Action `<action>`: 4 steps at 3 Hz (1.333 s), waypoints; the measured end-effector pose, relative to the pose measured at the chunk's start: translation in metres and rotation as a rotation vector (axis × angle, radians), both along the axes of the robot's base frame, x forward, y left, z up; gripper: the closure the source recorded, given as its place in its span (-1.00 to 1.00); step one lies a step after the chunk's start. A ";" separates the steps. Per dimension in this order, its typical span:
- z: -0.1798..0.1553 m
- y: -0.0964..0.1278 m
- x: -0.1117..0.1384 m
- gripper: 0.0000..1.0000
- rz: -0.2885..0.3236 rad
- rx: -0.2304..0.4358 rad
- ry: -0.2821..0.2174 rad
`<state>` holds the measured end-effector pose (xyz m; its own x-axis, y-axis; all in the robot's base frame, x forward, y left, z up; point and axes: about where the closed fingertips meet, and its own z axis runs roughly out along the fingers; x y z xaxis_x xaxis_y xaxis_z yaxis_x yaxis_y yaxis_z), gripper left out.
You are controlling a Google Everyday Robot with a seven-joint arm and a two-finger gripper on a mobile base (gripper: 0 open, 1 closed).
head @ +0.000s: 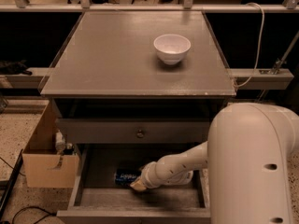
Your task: Pick pepsi can from middle drawer and place on counter
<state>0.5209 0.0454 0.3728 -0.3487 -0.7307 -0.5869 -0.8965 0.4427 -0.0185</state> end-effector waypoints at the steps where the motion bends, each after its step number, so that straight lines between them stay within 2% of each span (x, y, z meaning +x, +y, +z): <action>1: 0.000 0.000 0.000 0.92 0.000 0.000 0.000; 3: 0.001 0.001 -0.001 1.00 0.004 -0.002 0.000; 4: 0.020 0.001 -0.009 1.00 0.030 0.002 -0.011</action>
Offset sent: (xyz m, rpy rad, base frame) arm 0.0000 0.0000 0.0000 0.0000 0.0000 0.0000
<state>0.5117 0.0467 0.3925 -0.3202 -0.7396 -0.5920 -0.9090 0.4158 -0.0277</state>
